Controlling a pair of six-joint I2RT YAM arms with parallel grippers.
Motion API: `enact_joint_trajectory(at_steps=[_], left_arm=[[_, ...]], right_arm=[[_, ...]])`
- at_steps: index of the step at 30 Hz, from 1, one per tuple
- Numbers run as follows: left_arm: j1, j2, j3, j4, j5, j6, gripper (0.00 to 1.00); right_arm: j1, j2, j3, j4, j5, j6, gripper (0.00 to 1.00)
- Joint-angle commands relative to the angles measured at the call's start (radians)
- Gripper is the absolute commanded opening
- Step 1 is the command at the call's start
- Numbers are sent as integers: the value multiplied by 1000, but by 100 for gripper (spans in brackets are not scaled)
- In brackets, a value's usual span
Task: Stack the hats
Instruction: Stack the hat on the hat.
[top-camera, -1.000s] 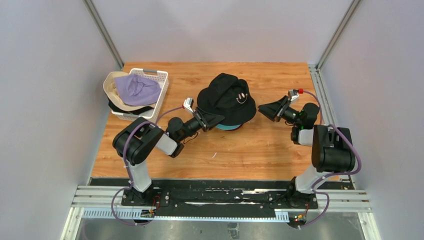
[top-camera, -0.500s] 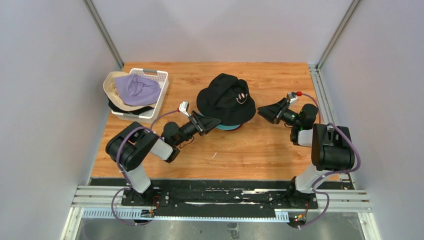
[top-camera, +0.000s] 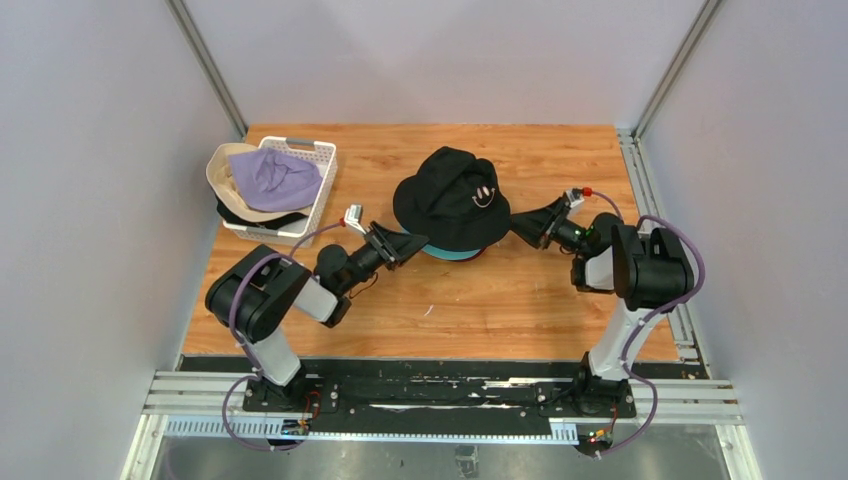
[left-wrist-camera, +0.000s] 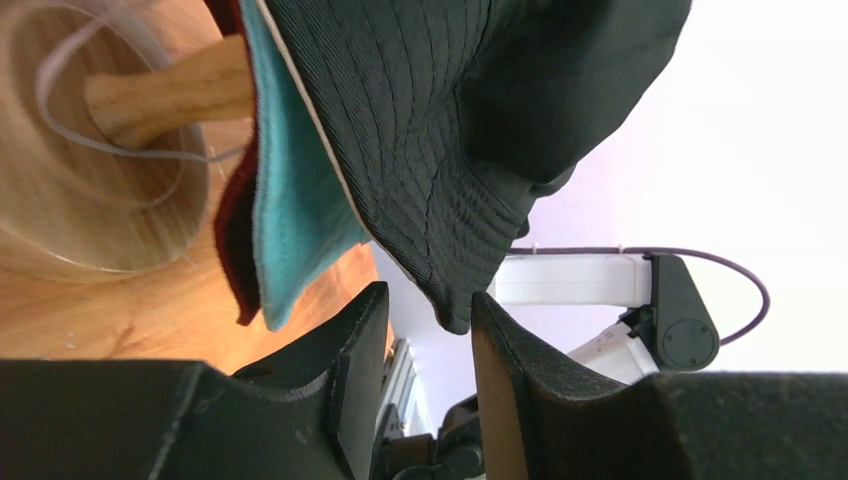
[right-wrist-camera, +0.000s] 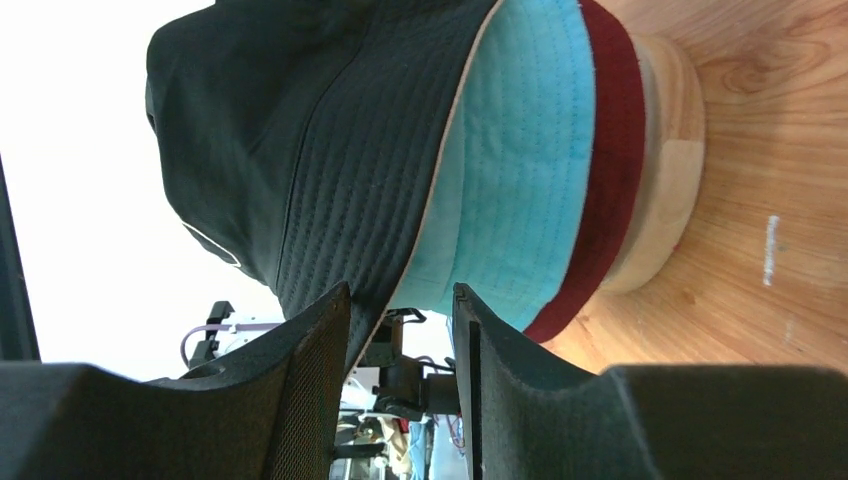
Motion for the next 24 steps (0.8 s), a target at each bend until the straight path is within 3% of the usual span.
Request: enact_joint_trajectory(at_steps=[1, 10, 20, 24], left_arm=[[58, -58, -43, 48, 11, 28, 41], [189, -100, -93, 47, 59, 36, 41], [302, -71, -67, 48, 60, 55, 41], [307, -10, -27, 49, 70, 61, 41]], right_arm=[[48, 18, 51, 118, 31, 46, 42], [101, 47, 115, 118, 72, 70, 40], [105, 111, 182, 118, 91, 77, 1], [105, 139, 213, 118, 88, 84, 1]])
